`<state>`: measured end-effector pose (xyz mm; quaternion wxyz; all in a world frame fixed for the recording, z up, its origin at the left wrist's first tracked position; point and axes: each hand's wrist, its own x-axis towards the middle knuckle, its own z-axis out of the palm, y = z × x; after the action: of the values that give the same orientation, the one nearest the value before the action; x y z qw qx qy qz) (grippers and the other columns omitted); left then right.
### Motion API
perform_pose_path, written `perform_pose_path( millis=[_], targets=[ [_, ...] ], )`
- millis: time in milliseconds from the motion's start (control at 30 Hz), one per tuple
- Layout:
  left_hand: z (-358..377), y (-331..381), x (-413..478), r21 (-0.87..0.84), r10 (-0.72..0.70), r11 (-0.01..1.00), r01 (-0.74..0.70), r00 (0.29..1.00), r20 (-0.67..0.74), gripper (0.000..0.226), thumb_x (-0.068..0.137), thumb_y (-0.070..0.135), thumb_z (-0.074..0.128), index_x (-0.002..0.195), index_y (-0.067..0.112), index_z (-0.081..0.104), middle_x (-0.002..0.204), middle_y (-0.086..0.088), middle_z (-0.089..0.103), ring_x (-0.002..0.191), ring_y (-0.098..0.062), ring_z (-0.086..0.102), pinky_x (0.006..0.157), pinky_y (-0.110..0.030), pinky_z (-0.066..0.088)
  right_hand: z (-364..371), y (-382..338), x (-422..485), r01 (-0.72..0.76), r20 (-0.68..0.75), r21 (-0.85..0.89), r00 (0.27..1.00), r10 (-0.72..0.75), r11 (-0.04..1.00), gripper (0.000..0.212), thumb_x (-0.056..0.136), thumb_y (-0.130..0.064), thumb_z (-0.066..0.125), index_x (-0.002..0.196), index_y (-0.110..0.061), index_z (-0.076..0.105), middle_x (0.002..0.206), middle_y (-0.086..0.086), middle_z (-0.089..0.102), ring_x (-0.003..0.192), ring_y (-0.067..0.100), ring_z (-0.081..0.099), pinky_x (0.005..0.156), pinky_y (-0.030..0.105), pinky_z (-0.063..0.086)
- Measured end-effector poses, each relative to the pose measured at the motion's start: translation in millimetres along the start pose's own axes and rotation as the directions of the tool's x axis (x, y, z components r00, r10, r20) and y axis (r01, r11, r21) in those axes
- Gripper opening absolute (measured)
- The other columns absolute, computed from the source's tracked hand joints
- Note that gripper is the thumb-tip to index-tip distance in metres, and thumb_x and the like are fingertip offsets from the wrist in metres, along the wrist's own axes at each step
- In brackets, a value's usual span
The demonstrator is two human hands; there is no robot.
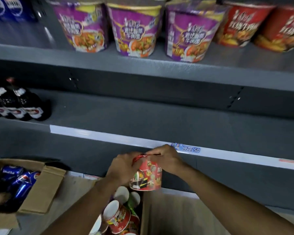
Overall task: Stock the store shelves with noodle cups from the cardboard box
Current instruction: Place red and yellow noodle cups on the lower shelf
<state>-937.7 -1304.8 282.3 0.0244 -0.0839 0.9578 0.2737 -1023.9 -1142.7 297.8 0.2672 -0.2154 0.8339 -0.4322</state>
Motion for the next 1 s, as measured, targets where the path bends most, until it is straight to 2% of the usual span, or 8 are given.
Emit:
perform_pose_path(
  millis=[67, 200, 333, 433, 533, 833, 933, 1000],
  targets=[
    [-22, 17, 5, 0.020, 0.013, 1.000, -0.013, 1.000, -0.016, 0.028, 0.096, 0.042, 0.046, 0.118, 0.033, 0.060, 0.107, 0.008, 0.069, 0.094, -0.010, 0.065, 0.073, -0.018, 0.044, -17, -18, -7, 0.022, -0.026, 0.030, 0.999, -0.021, 0.999, 0.017, 0.086, -0.015, 0.067, 0.101, -0.018, 0.075, 0.095, -0.002, 0.074, 0.076, 0.001, 0.065, 0.072, 0.017, 0.053],
    [-56, 51, 9, 0.026, 0.056, 0.998, -0.055, 0.998, -0.038, 0.027, 0.096, 0.042, 0.047, 0.114, 0.029, 0.062, 0.101, 0.007, 0.070, 0.085, -0.007, 0.064, 0.070, -0.018, 0.048, -50, -49, -24, 0.046, -0.063, 0.031, 0.997, -0.044, 0.998, 0.018, 0.087, -0.022, 0.066, 0.103, -0.019, 0.074, 0.089, -0.009, 0.071, 0.075, -0.003, 0.065, 0.066, 0.009, 0.049],
    [-82, 81, 4, 0.037, 0.089, 0.996, -0.086, 0.993, -0.075, 0.033, 0.094, 0.049, 0.045, 0.110, 0.027, 0.063, 0.100, 0.006, 0.069, 0.087, -0.011, 0.065, 0.076, -0.027, 0.053, -77, -74, -43, 0.091, -0.121, 0.009, 0.989, -0.089, 0.996, 0.018, 0.086, -0.023, 0.068, 0.102, -0.018, 0.075, 0.093, -0.008, 0.073, 0.076, -0.005, 0.064, 0.071, 0.009, 0.050],
    [-99, 100, 0, 0.027, 0.110, 0.994, -0.107, 0.987, -0.115, 0.034, 0.092, 0.054, 0.043, 0.108, 0.030, 0.062, 0.099, 0.008, 0.067, 0.086, -0.008, 0.063, 0.076, -0.027, 0.052, -98, -93, -60, 0.149, -0.160, -0.043, 0.975, -0.154, 0.988, 0.015, 0.085, -0.022, 0.068, 0.098, -0.019, 0.076, 0.087, -0.012, 0.072, 0.069, -0.011, 0.062, 0.063, 0.004, 0.044],
    [-116, 120, -3, -0.007, 0.138, 0.990, -0.141, 0.979, -0.150, 0.036, 0.091, 0.057, 0.042, 0.109, 0.033, 0.061, 0.098, 0.010, 0.067, 0.085, -0.006, 0.063, 0.078, -0.029, 0.054, -119, -112, -76, 0.208, -0.210, -0.053, 0.954, -0.215, 0.977, 0.011, 0.084, -0.021, 0.069, 0.091, -0.021, 0.078, 0.086, -0.009, 0.074, 0.074, -0.003, 0.067, 0.066, 0.010, 0.049],
    [-166, 184, -10, -0.182, 0.206, 0.955, -0.236, 0.964, -0.171, 0.036, 0.091, 0.053, 0.047, 0.116, 0.029, 0.057, 0.107, 0.009, 0.063, 0.091, -0.005, 0.062, 0.072, -0.017, 0.049, -177, -157, -122, 0.256, -0.296, 0.074, 0.928, -0.224, 0.964, 0.008, 0.082, -0.020, 0.072, 0.089, -0.020, 0.077, 0.087, -0.005, 0.074, 0.082, 0.010, 0.070, 0.076, 0.027, 0.057],
    [-186, 208, -14, -0.316, 0.194, 0.917, -0.243, 0.965, -0.179, 0.031, 0.090, 0.051, 0.050, 0.114, 0.031, 0.054, 0.102, 0.012, 0.066, 0.086, -0.003, 0.065, 0.069, -0.015, 0.048, -198, -171, -133, 0.295, -0.322, 0.112, 0.914, -0.246, 0.949, 0.007, 0.083, -0.019, 0.071, 0.088, -0.022, 0.076, 0.091, -0.001, 0.074, 0.086, 0.014, 0.070, 0.079, 0.032, 0.057],
    [-197, 223, -14, -0.448, 0.188, 0.858, -0.251, 0.965, -0.180, 0.030, 0.089, 0.050, 0.054, 0.112, 0.030, 0.057, 0.101, 0.010, 0.068, 0.085, -0.005, 0.068, 0.072, -0.020, 0.052, -212, -180, -141, 0.342, -0.351, 0.137, 0.894, -0.277, 0.929, 0.009, 0.084, -0.015, 0.070, 0.089, -0.019, 0.076, 0.091, 0.000, 0.074, 0.087, 0.014, 0.070, 0.077, 0.028, 0.057]
  ],
)
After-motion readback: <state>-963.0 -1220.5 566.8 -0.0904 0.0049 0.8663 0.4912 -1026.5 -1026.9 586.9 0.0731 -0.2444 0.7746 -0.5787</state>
